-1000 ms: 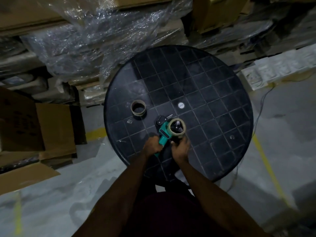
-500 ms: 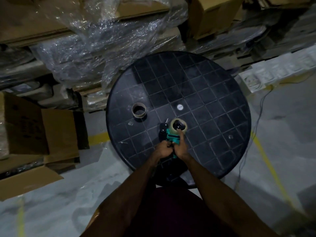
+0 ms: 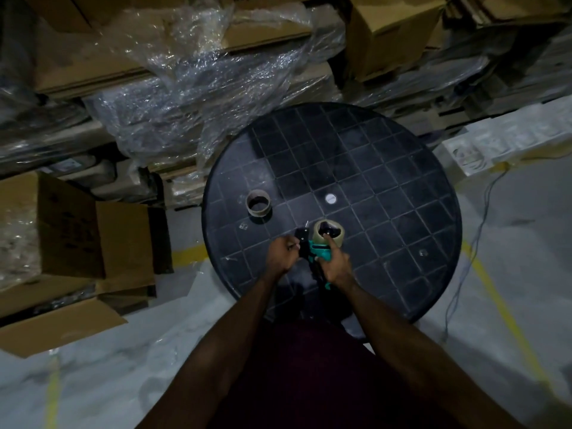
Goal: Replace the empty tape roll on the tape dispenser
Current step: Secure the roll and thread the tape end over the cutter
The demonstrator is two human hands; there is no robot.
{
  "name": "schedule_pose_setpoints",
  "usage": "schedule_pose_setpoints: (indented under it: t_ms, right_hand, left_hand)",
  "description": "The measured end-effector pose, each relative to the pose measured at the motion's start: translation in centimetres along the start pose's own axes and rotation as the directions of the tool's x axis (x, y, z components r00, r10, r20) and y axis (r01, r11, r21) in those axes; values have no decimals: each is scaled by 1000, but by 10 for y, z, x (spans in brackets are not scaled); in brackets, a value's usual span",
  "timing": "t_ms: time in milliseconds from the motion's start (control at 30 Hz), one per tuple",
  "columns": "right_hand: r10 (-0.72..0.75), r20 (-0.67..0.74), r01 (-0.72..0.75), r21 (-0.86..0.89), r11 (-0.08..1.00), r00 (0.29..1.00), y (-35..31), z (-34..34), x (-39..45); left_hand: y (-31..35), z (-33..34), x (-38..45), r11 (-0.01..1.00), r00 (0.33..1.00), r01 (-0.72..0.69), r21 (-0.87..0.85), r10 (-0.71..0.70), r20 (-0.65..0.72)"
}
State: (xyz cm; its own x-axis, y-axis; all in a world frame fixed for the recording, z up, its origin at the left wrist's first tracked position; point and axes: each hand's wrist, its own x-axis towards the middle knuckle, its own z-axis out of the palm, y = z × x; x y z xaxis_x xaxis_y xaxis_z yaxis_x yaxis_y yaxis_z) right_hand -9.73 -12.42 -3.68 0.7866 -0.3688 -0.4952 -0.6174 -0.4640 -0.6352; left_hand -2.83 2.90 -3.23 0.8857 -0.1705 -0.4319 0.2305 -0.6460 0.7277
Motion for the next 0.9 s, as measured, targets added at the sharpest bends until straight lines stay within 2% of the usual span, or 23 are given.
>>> schedule_pose_setpoints:
  t_ms: [100, 200, 300, 433, 567, 833, 900]
  right_hand:
    - [-45, -11, 45, -3, 999, 999, 2, 4, -10]
    - [-96, 11, 97, -46, 994, 995, 0, 0, -21]
    - [-142, 44, 145, -83, 986, 989, -2, -2, -28]
    - [-188, 54, 194, -163, 967, 981, -3, -6, -31]
    - [-229, 36, 232, -166, 959, 973, -7, -13, -31]
    - [-176, 35, 175, 40, 984, 984, -1, -22, -27]
    - [-179, 38, 177, 58, 983, 983, -3, -27, -26]
  left_hand:
    - [16, -6, 2, 994, 994, -102, 45, 104, -38]
    - [24, -4, 9, 952, 981, -186, 244, 194, -10]
    - [27, 3, 18, 850, 983, -164, 500, 182, 13]
    - [53, -3, 8, 730, 986, -136, 670, 163, 23]
    - [63, -1, 5, 754, 993, -88, 651, 122, -6]
    - [80, 9, -3, 817, 996, -58, 574, 84, -18]
    - [81, 13, -2, 800, 996, -59, 598, 91, -25]
